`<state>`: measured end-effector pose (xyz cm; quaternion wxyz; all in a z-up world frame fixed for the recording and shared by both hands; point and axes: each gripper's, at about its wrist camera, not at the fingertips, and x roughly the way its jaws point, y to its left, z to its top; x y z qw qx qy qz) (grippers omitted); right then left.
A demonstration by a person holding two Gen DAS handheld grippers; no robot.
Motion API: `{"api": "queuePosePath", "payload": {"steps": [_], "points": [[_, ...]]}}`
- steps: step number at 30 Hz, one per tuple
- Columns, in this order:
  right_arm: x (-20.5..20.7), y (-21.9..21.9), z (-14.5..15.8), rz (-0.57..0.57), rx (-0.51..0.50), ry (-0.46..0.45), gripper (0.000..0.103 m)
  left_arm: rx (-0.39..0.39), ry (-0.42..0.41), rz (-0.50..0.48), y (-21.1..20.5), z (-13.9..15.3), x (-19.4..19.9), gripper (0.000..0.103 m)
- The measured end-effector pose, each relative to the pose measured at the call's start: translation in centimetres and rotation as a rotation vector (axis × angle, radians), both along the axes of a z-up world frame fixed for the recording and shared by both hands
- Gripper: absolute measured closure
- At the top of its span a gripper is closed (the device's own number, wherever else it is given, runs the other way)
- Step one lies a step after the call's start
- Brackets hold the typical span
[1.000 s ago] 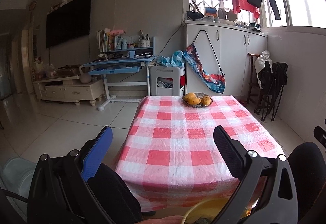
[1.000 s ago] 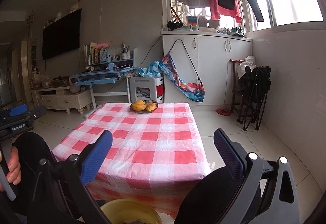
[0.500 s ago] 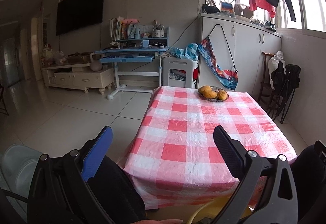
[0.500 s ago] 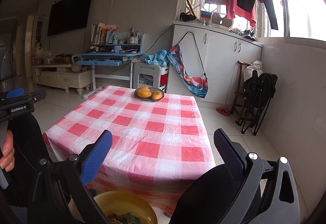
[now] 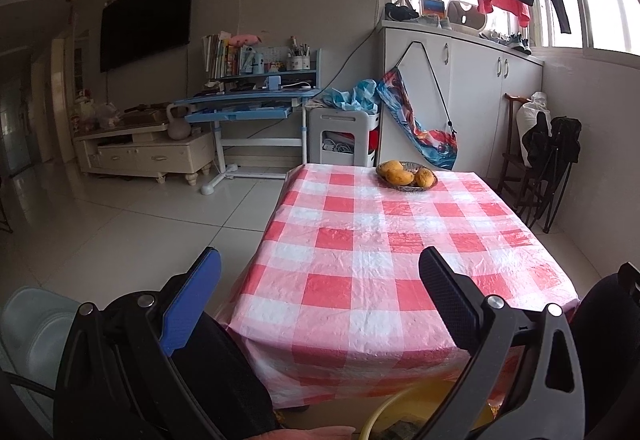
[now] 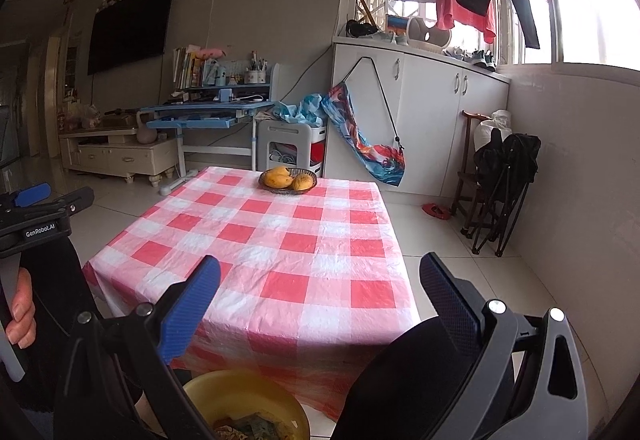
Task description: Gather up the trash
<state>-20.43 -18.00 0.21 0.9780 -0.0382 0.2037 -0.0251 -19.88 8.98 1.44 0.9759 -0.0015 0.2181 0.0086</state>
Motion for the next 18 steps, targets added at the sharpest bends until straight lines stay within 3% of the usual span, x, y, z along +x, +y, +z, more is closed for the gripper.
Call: {"api": "queuePosePath", "payload": {"steps": [18], "points": [[-0.6,0.04,-0.15,-0.003,-0.007,0.003,0.008,0.007,-0.004,-0.009,-0.68,-0.04,-0.35,0.007]]}}
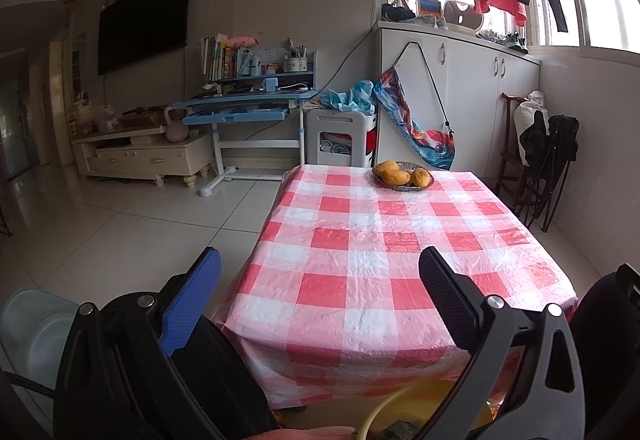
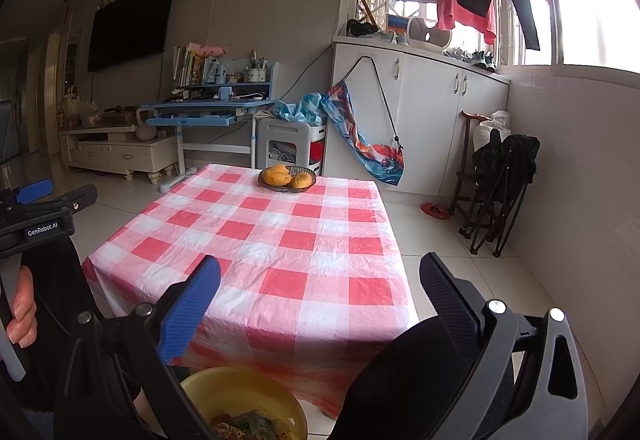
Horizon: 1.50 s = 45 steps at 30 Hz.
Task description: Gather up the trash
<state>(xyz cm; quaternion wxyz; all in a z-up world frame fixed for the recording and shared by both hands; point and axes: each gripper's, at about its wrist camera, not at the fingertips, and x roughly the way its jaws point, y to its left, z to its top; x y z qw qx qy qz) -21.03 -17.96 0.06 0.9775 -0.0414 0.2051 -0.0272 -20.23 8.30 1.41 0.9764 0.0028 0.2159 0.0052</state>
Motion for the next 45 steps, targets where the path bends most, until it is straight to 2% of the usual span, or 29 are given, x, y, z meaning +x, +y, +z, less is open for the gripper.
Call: {"api": "queuePosePath", "payload": {"steps": [35,39,45], "points": [[-0.1,0.2,0.1,0.001,-0.006,0.007,0.008,0.011,0.009,-0.004,0.3,-0.3,0.4,0.007],[0.0,0.3,-0.3,0.002,-0.009,0.01,0.008,0.0,-0.017,-0.013,0.5,-0.4,0.0,0.007],[0.0,0.3,-0.2,0.002,-0.008,0.01,0.008,0.07,0.009,-0.051,-0.9,-1.0,0.1,0.007]]}}
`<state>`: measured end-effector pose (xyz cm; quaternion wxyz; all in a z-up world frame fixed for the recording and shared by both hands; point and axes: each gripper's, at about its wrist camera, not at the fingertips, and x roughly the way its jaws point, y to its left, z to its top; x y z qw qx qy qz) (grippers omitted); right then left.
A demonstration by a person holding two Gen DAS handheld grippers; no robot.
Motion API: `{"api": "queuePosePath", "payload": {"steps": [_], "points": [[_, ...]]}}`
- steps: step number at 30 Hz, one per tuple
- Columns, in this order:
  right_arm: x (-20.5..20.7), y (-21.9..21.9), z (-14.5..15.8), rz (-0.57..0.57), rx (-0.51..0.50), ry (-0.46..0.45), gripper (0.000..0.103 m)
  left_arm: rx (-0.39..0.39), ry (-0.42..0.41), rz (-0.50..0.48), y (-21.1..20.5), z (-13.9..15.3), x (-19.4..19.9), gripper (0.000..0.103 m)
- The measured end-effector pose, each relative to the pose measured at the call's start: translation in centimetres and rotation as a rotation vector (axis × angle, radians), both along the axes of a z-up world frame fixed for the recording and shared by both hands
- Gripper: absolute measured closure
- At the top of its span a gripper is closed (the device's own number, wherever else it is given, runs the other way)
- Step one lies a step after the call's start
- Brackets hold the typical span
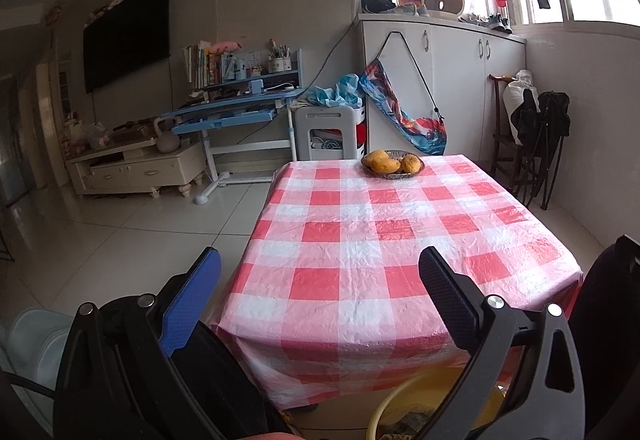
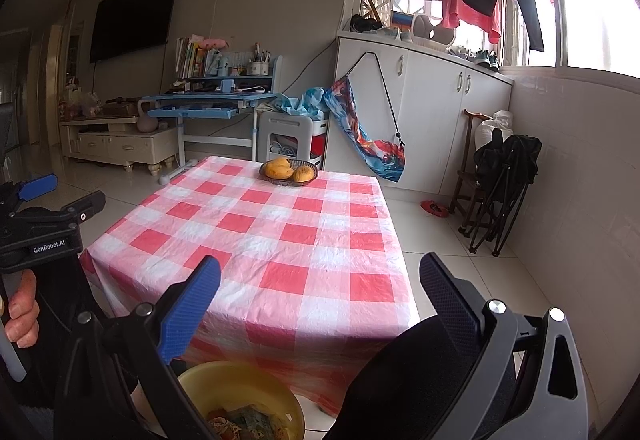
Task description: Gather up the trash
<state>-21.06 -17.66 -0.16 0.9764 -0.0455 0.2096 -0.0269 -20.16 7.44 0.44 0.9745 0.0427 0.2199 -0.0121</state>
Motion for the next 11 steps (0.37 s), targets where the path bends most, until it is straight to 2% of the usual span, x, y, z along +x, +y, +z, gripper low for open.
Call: {"api": "queuePosePath", "payload": {"steps": [6,11], "points": [[0.08,-0.02,0.07,0.001,-0.001,0.001,0.008,-0.002,0.065,-0.014,0.1,-0.46,0.86,0.007],[0.1,-0.01,0.11,0.001,-0.002,0.001,0.008,-0.002,0.07,-0.025,-0.12,-0.74,0.97,0.007]]}}
